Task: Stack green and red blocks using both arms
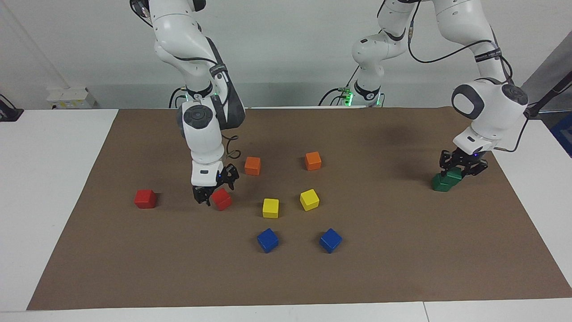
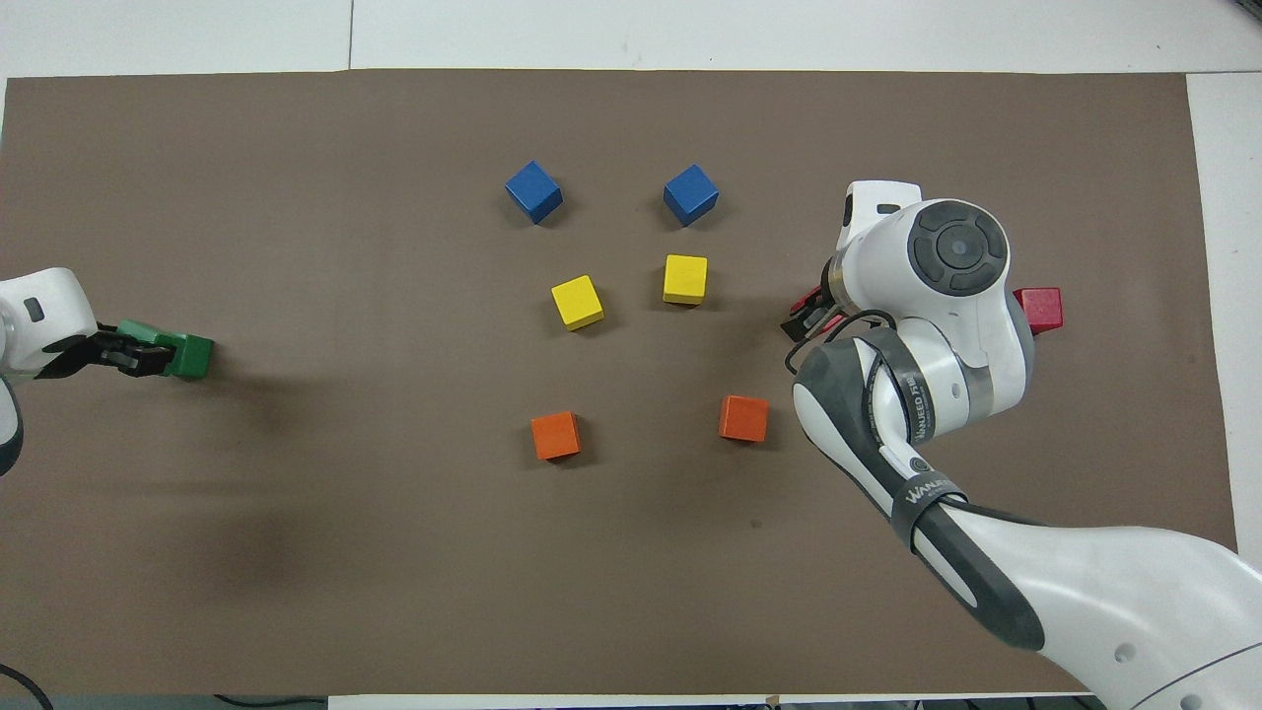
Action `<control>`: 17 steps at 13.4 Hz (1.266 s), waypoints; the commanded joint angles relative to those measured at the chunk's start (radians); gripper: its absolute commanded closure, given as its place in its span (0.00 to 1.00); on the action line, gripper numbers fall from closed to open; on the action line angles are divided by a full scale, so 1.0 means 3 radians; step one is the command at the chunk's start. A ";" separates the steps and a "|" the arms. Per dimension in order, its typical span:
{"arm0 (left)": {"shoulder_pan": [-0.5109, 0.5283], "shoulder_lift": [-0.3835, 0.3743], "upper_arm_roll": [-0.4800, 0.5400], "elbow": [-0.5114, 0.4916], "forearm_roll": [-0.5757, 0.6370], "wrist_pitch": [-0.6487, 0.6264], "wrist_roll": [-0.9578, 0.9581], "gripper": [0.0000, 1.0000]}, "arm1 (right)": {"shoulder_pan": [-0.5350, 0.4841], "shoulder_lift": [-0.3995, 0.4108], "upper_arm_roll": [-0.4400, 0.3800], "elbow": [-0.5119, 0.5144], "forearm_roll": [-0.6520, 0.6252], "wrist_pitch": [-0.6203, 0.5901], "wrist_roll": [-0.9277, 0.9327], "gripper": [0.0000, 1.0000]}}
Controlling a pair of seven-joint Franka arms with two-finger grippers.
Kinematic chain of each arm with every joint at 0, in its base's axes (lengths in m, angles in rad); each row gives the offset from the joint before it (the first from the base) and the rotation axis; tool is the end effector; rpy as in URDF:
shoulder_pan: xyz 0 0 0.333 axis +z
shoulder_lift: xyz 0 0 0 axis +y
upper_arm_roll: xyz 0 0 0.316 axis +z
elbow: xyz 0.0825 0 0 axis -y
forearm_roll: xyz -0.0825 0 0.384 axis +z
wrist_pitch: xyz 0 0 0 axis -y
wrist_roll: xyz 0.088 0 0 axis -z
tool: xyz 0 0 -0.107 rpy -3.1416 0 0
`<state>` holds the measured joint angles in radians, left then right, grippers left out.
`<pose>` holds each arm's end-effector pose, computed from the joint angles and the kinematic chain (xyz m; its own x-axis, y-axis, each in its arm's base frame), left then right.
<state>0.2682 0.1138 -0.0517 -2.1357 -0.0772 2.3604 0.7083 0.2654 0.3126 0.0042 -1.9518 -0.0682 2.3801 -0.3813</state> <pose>0.5547 0.1214 0.3643 0.8973 -0.4231 0.1255 -0.4241 -0.9054 -0.0208 0.6012 0.1653 0.3301 0.7612 0.6427 0.0870 0.6365 -0.7660 0.0900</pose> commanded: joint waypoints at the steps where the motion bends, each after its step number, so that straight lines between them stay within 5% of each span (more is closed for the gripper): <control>1: 0.0032 -0.0088 -0.0017 -0.0096 -0.0090 0.0047 0.0109 0.00 | -0.0031 0.0022 0.0027 -0.0095 -0.0013 0.0165 0.0069 0.00; 6: 0.0037 -0.0032 -0.0012 0.0260 -0.0090 -0.0304 0.0094 0.00 | -0.0031 0.0093 0.0027 -0.0167 -0.0013 0.0309 0.0075 0.05; 8: 0.0032 -0.0011 -0.0007 0.0679 -0.0085 -0.0784 0.0068 0.00 | -0.0031 0.0093 0.0027 -0.0167 -0.0013 0.0304 0.0059 0.38; 10: 0.0001 0.0019 -0.0007 0.1033 -0.0040 -0.1148 0.0032 0.00 | -0.0031 0.0093 0.0027 -0.0162 -0.0018 0.0288 0.0029 0.97; 13: -0.0019 -0.0031 -0.0001 0.1305 0.0027 -0.1435 -0.0431 0.00 | -0.0168 0.0073 -0.0009 0.0077 -0.0023 0.0085 0.0003 1.00; 17: -0.0070 -0.0276 -0.0063 0.1361 0.0109 -0.1711 -0.1668 0.00 | -0.0689 -0.0070 -0.0014 0.0662 0.0038 -0.0912 0.0455 1.00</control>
<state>0.2660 0.0760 -0.0670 -1.7343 -0.0667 1.9087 0.3482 0.1400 0.3171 -0.0114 -1.7961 -0.0637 2.2002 -0.3392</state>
